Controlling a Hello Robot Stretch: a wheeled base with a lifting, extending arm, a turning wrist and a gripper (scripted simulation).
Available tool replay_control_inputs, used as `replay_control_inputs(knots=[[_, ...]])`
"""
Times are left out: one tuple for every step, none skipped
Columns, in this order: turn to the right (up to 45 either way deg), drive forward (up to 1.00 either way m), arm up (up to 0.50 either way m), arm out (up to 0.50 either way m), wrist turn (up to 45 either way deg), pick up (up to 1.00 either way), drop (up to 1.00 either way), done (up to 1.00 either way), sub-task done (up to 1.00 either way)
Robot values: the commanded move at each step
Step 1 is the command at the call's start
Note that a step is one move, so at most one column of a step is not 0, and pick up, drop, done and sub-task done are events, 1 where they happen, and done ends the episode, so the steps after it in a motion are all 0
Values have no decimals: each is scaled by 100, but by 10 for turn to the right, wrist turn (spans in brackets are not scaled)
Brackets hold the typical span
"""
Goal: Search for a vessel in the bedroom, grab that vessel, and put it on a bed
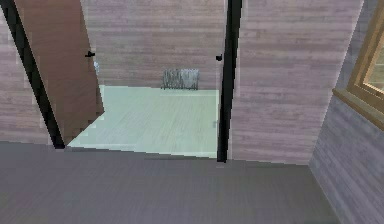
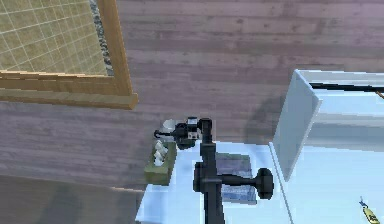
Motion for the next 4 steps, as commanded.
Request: replay_control_inputs(knots=[[0,0,28,0,0,0,0,0,0],[0,0,0,0,-450,0,0,0,0],[0,0,0,0,-450,0,0,0,0],[0,0,0,0,-150,0,0,0,0]])
